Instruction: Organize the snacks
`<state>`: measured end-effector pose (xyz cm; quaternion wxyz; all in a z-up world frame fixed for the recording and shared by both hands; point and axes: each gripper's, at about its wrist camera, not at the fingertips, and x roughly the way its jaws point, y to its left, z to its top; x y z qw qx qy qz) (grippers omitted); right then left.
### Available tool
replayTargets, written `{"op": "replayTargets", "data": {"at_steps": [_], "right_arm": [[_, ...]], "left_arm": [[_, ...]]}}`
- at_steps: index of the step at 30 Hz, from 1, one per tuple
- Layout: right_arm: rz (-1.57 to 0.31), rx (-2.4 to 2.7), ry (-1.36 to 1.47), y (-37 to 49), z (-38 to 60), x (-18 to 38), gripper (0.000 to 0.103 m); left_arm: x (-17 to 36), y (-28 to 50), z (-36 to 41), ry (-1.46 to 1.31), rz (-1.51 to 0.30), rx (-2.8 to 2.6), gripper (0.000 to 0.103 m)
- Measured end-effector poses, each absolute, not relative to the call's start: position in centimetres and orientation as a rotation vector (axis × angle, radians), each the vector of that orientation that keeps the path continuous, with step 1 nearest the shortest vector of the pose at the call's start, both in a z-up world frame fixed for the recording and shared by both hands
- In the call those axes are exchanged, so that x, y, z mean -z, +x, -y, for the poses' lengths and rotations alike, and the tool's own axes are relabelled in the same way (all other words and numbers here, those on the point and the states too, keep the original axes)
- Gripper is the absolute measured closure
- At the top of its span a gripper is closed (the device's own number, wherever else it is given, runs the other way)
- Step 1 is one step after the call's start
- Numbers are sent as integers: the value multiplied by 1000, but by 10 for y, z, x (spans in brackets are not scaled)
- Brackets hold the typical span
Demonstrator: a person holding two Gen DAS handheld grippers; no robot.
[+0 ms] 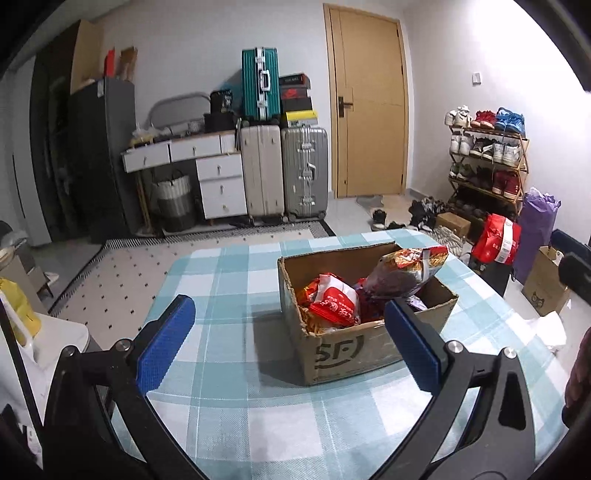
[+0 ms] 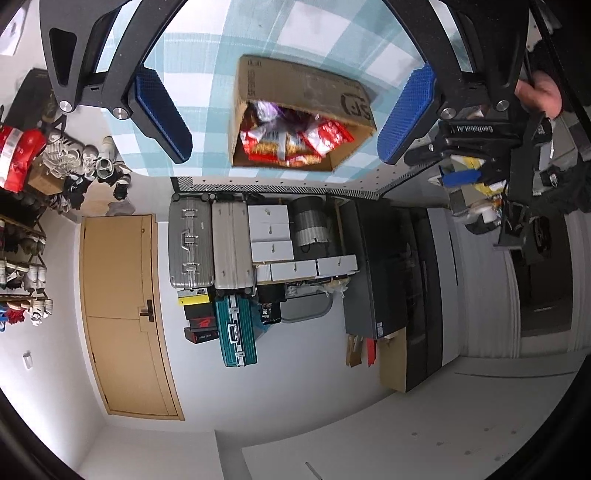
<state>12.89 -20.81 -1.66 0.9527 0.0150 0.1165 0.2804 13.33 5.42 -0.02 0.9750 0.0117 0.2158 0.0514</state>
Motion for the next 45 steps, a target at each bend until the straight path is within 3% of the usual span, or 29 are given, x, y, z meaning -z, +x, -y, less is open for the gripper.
{"op": "replayTargets", "data": {"at_steps": [25,35,45], "right_arm": [[-179,-493,-48,126,207,104,1],[-285,-477,-73,153,199,129,1],[-277,-474,-67,161,197,134,0]], "left_arm": [[109,121,-75,-1,-324,-199,1],[113,124,-80,-22,-312,-156,1],[115,125,-80,-24,-310,-155,1]]}}
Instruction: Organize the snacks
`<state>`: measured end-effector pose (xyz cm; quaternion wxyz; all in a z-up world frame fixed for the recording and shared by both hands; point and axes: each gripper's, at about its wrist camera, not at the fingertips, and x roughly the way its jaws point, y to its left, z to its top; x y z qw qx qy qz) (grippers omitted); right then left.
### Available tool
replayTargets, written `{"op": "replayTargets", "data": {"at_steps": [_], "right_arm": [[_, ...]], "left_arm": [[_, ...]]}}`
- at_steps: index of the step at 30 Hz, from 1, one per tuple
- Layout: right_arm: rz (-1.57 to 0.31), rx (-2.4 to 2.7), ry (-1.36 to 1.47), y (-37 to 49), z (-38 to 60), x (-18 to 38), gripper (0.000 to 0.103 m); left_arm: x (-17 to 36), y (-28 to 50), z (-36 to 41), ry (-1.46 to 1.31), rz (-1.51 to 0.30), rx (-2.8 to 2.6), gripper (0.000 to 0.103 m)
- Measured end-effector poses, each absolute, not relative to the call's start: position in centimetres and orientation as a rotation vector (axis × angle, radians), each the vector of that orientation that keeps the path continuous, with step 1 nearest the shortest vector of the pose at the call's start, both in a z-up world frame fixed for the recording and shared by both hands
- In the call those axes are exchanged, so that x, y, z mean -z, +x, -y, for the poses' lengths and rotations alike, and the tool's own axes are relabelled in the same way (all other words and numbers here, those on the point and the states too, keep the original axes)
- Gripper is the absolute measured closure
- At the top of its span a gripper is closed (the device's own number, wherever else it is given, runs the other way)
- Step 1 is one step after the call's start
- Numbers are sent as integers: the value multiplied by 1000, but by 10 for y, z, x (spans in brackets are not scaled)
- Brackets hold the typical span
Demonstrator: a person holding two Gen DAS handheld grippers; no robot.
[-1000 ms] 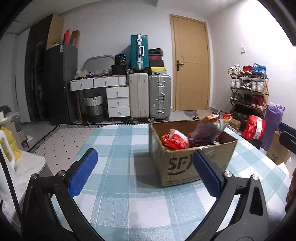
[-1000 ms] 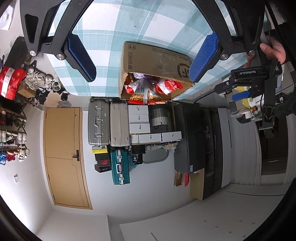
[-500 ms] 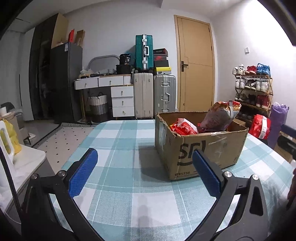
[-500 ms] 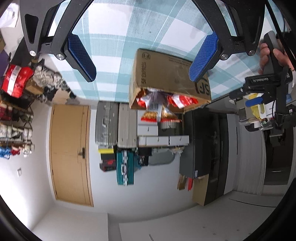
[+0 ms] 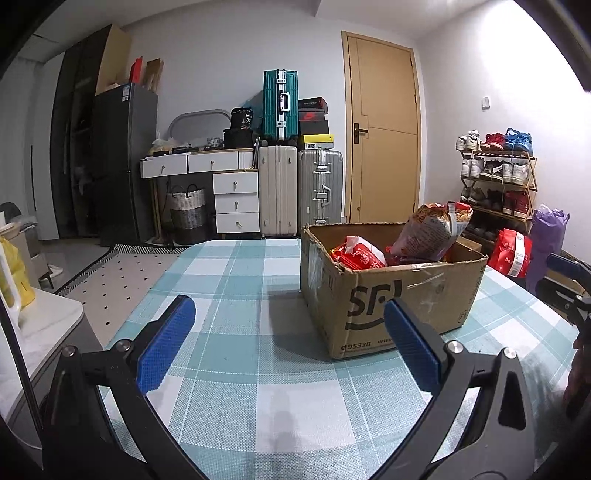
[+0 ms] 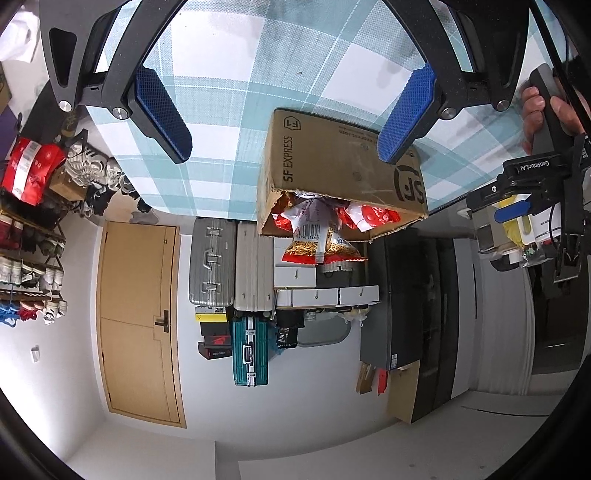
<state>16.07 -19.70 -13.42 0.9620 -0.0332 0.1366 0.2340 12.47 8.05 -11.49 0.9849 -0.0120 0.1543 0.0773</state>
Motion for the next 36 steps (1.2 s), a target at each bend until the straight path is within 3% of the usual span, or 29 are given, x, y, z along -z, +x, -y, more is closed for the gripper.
{"op": "replayTargets", "data": {"at_steps": [36], "right_arm": [[-276,-469,-63,163,198,138,0]], "left_arm": [[115,123,-80,-24,-309,-155,1]]}}
